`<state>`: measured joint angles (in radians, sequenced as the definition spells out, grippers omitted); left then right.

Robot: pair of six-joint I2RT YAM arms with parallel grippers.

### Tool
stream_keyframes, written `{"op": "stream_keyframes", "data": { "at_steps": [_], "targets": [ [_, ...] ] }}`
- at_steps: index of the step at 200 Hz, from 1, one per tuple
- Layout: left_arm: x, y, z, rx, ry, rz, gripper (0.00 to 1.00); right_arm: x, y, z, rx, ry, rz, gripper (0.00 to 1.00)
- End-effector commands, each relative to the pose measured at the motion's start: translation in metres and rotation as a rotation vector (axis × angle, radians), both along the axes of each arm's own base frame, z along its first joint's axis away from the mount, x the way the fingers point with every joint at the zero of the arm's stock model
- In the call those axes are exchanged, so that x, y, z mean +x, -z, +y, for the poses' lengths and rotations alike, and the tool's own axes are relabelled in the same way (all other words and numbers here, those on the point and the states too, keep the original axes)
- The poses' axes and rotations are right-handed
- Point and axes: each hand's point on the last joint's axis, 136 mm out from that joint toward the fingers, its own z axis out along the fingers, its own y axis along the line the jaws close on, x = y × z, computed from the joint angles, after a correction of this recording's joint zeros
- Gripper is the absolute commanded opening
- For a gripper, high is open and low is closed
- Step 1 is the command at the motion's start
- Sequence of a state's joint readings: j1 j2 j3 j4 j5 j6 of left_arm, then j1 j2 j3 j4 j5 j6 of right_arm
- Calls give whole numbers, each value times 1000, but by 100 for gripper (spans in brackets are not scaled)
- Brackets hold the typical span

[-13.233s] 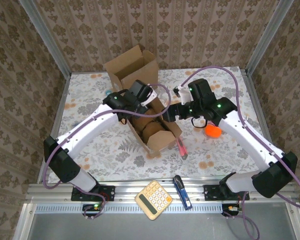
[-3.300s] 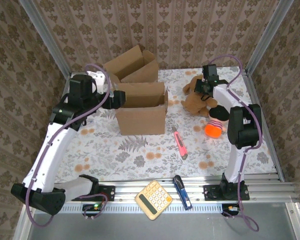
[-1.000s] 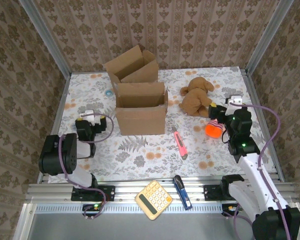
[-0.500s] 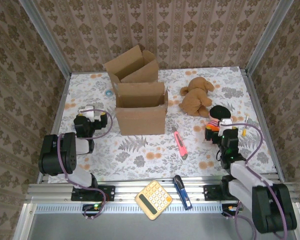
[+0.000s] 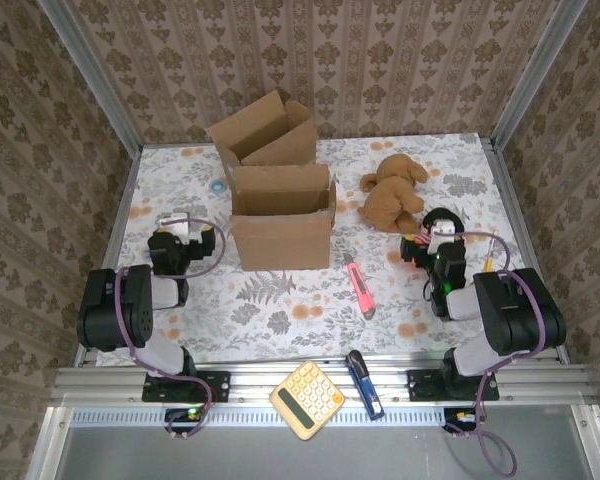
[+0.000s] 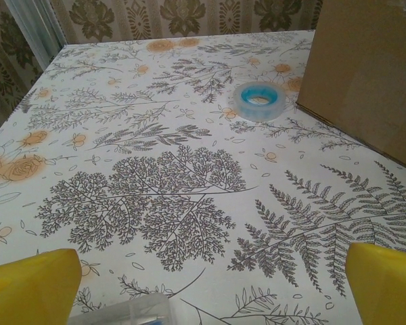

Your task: Unpack the express box

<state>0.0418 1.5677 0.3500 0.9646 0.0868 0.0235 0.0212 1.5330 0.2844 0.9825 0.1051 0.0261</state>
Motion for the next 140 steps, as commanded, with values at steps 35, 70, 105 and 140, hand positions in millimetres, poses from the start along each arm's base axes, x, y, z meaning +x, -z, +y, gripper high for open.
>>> {"op": "stream_keyframes", "data": {
  "at_steps": [35, 70, 105, 140],
  "targets": [
    [8, -10, -10, 25, 39, -10, 100, 25, -17, 4, 45, -46, 5, 100],
    [8, -10, -10, 27, 38, -11, 100, 25, -17, 4, 38, -41, 4, 100],
    [8, -10, -10, 27, 39, -10, 100, 25, -18, 4, 37, -40, 3, 100],
    [8, -9, -13, 37, 49, -8, 100, 25, -17, 4, 37, -40, 4, 100]
  ]
}}
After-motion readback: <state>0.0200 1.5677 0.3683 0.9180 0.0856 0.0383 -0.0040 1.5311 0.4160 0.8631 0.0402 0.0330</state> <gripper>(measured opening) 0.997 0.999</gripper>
